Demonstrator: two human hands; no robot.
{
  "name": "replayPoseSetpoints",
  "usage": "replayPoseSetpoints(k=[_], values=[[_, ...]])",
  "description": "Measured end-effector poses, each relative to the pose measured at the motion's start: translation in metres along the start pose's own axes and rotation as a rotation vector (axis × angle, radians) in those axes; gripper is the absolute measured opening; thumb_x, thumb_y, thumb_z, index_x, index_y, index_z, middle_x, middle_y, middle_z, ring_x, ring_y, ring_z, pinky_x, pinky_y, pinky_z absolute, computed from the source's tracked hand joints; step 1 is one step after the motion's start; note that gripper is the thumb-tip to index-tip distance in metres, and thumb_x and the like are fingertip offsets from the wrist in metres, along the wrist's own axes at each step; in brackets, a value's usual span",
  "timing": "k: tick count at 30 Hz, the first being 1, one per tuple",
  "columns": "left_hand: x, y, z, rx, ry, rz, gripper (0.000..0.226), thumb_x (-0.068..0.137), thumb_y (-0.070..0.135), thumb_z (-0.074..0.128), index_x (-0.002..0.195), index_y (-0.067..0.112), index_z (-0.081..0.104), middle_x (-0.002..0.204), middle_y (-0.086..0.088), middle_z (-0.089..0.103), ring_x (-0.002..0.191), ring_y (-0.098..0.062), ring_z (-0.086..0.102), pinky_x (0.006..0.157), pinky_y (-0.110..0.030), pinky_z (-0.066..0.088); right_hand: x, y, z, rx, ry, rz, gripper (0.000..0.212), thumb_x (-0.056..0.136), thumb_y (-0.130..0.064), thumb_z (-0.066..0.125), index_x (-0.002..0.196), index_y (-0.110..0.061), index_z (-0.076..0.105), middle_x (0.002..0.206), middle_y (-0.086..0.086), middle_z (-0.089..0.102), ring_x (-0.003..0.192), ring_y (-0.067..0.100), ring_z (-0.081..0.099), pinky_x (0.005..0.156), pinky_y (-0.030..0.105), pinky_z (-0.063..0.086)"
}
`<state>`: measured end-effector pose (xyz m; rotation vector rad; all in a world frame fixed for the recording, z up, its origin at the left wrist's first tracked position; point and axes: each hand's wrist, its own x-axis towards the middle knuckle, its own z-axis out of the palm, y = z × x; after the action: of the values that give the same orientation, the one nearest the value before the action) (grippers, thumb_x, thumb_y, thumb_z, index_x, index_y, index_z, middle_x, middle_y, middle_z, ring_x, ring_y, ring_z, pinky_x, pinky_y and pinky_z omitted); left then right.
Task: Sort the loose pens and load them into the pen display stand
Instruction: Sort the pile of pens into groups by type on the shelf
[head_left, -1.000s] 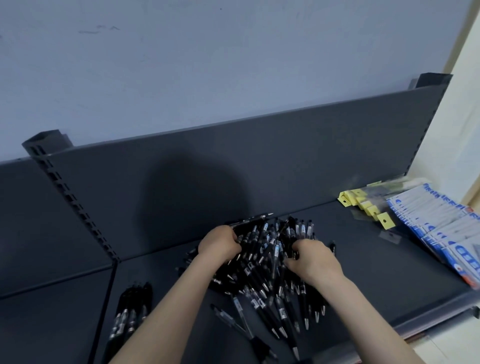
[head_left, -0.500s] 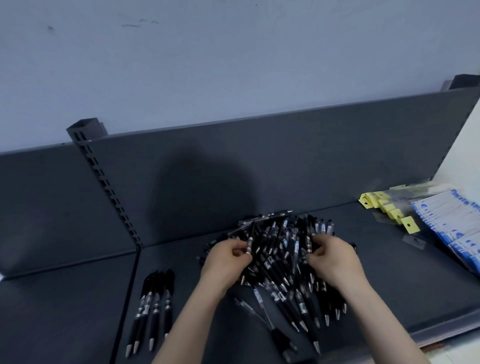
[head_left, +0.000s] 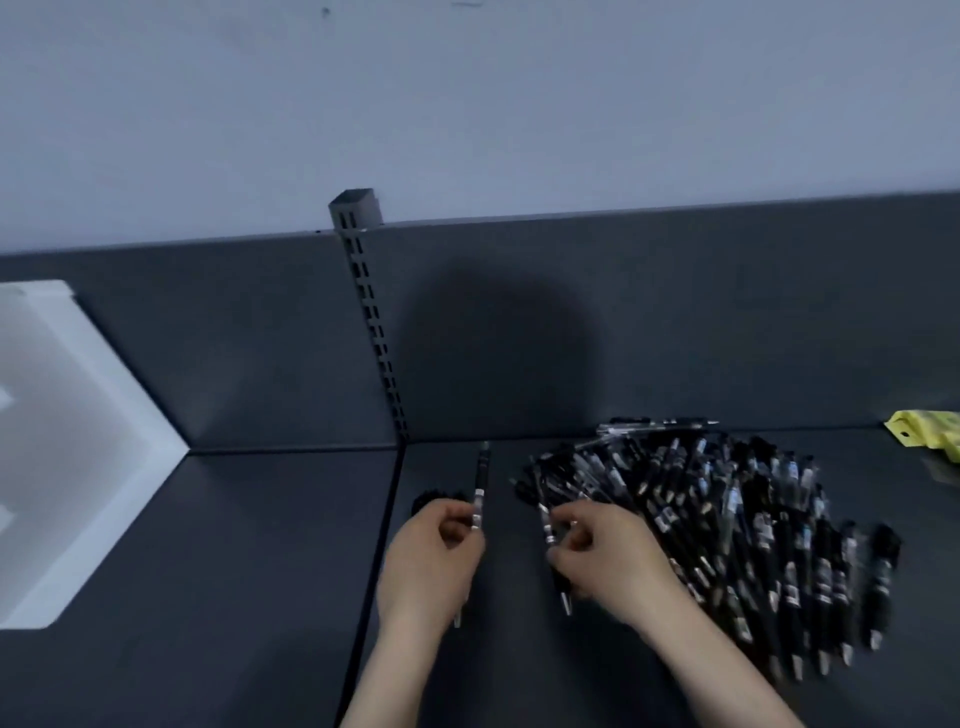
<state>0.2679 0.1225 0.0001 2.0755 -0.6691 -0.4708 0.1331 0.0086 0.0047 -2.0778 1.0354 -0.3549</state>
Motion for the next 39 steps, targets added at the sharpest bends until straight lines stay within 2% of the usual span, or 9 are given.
replayPoseSetpoints(k=[4, 9, 13, 17, 25, 31, 36, 39], values=[[0.001, -0.024, -0.036, 0.129, 0.093, -0.051, 0.015, 0.086, 0.026, 0.063, 0.094, 0.039, 0.062, 0.081, 0.015, 0.065, 0.076, -0.005, 0.062, 0.067, -0.028, 0.051, 0.006, -0.017, 0.027, -0.050, -0.079, -0.051, 0.036, 0.077, -0.018, 0.065, 0.113, -0.021, 0.066, 0.059, -0.009, 0.060, 0.058, 0.004, 0.055, 0.071, 0.028, 0.054], [0.006, -0.044, -0.061, 0.263, 0.137, -0.076, 0.021, 0.087, 0.026, 0.062, 0.106, 0.033, 0.066, 0.083, 0.015, 0.065, 0.078, -0.005, 0.061, 0.064, -0.025, 0.050, 0.011, -0.029, 0.051, -0.083, -0.099, -0.059, 0.036, 0.077, -0.019, 0.063, 0.113, -0.021, 0.066, 0.064, -0.007, 0.063, 0.062, 0.008, 0.059, 0.070, 0.028, 0.054], [0.013, -0.052, -0.062, 0.314, 0.109, -0.069, 0.026, 0.087, 0.026, 0.060, 0.112, 0.032, 0.066, 0.086, 0.017, 0.064, 0.081, -0.006, 0.061, 0.066, -0.025, 0.050, 0.013, -0.035, 0.061, -0.155, -0.084, -0.029, 0.028, 0.079, -0.021, 0.060, 0.106, -0.020, 0.067, 0.074, -0.007, 0.067, 0.075, 0.013, 0.064, 0.074, 0.029, 0.053], [0.018, -0.056, -0.057, 0.409, 0.027, -0.054, 0.032, 0.091, 0.030, 0.058, 0.122, 0.031, 0.061, 0.106, 0.013, 0.062, 0.091, -0.008, 0.059, 0.070, -0.023, 0.046, 0.013, -0.038, 0.068, -0.226, -0.082, 0.005, 0.023, 0.081, -0.027, 0.060, 0.102, -0.021, 0.067, 0.080, -0.007, 0.067, 0.082, 0.012, 0.063, 0.071, 0.026, 0.050], [0.023, -0.058, -0.052, 0.410, -0.029, 0.028, 0.028, 0.090, 0.033, 0.057, 0.117, 0.033, 0.066, 0.106, 0.013, 0.062, 0.090, -0.005, 0.059, 0.070, -0.022, 0.048, 0.011, -0.041, 0.071, -0.230, -0.064, -0.001, 0.026, 0.085, -0.025, 0.060, 0.110, -0.021, 0.065, 0.087, -0.010, 0.066, 0.087, 0.011, 0.061, 0.075, 0.025, 0.050], [0.024, -0.053, -0.056, 0.414, 0.026, 0.064, 0.030, 0.091, 0.037, 0.059, 0.120, 0.030, 0.062, 0.105, 0.012, 0.060, 0.086, -0.004, 0.058, 0.066, -0.021, 0.048, 0.007, -0.036, 0.063, -0.219, -0.016, 0.012, 0.022, 0.083, -0.025, 0.061, 0.104, -0.020, 0.067, 0.082, -0.008, 0.066, 0.082, 0.012, 0.062, 0.074, 0.028, 0.052], [0.024, -0.036, -0.043, 0.373, 0.062, 0.163, 0.034, 0.090, 0.035, 0.061, 0.123, 0.030, 0.061, 0.106, 0.012, 0.057, 0.087, -0.002, 0.056, 0.069, -0.020, 0.046, 0.000, -0.029, 0.048, -0.173, 0.032, 0.010, 0.038, 0.084, -0.031, 0.064, 0.122, -0.026, 0.061, 0.081, -0.012, 0.062, 0.090, 0.011, 0.063, 0.082, 0.024, 0.048], [0.022, -0.020, -0.024, 0.334, 0.017, 0.228, 0.034, 0.089, 0.035, 0.063, 0.122, 0.031, 0.061, 0.105, 0.014, 0.057, 0.086, 0.000, 0.056, 0.069, -0.019, 0.047, -0.006, -0.021, 0.030, -0.146, 0.078, 0.031, 0.040, 0.083, -0.031, 0.065, 0.123, -0.027, 0.061, 0.077, -0.013, 0.060, 0.086, 0.009, 0.062, 0.081, 0.023, 0.048]])
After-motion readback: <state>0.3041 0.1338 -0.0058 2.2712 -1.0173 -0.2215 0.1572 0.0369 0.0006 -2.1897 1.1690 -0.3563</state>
